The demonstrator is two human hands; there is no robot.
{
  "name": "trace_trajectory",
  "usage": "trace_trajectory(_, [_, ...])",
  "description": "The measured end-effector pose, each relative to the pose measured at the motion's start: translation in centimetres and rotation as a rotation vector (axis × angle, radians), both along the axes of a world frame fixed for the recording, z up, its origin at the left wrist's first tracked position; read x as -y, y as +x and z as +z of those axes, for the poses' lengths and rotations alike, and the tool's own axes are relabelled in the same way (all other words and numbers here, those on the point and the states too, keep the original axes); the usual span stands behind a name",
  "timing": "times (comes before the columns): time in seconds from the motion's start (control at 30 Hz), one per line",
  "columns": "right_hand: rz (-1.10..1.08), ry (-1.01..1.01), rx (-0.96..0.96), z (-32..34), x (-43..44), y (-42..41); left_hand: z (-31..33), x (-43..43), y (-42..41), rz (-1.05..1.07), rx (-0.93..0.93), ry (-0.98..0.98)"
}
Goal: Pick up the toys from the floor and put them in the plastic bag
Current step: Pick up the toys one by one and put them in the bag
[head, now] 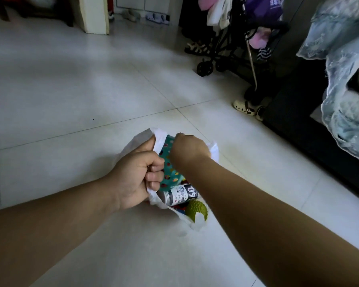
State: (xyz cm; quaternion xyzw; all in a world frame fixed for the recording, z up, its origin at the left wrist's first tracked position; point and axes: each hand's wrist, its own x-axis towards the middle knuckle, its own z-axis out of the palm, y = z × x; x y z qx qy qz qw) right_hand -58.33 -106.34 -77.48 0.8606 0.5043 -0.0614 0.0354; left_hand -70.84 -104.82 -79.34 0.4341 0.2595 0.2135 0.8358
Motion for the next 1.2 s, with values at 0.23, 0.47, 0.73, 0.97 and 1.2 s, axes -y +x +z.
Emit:
trace_trajectory(0.23, [0.058, 0.266, -0.711, -1.9, 1.9, 0.0, 0.8, -1.8, -0.5, 0.075, 0.08, -0.039])
trace_trajectory(0.47, [-0.555, 0.709, -0.236, -8.1, 8.8, 3.6, 0.9, -2.8, -0.4, 0.119, 0.107, -0.065])
trace_trajectory(0.73, [-0.795, 0.703, -0.882, -5.8, 6.6, 7.1, 1.4, -2.9, 0.7, 0.156, 0.116, -0.094])
trace_trajectory(0.97, [-0.698, 0.931, -0.981, 3.2, 7.0, 13.4, 5.5, -2.8, 5.7, 0.121, 0.096, -0.124])
trace_trajectory(1.2, [-0.498, 0.948, -1.164, 8.3, 8.7, 19.0, 8.4, -2.0, 11.0, -0.101, -0.179, 0.039])
